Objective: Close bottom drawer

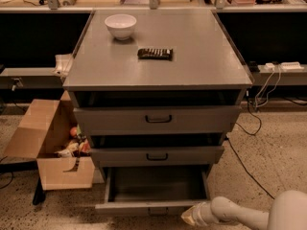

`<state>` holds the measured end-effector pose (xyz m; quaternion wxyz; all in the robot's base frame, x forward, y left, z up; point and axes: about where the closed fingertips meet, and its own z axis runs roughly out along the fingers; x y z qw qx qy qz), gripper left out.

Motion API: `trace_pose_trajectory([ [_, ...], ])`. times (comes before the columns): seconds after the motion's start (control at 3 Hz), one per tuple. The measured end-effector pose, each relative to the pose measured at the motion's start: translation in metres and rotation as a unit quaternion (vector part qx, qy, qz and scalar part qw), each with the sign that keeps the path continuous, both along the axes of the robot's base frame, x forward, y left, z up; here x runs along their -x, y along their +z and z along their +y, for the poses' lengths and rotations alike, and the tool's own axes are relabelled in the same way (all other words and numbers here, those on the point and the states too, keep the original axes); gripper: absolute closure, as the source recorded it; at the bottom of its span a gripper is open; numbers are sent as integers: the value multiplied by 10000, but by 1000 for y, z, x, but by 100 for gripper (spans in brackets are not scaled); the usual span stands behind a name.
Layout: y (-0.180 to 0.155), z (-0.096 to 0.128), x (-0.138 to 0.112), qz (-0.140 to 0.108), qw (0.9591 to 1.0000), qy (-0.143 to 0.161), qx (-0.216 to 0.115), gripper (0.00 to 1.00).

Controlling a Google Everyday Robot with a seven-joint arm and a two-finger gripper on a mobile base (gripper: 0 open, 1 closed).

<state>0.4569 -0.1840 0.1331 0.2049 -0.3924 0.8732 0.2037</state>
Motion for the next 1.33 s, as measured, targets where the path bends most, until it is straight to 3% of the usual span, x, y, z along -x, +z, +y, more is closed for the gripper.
trace_pose_trajectory([
  [1.33, 6, -3, -25, -187, 9992, -327, -162, 100],
])
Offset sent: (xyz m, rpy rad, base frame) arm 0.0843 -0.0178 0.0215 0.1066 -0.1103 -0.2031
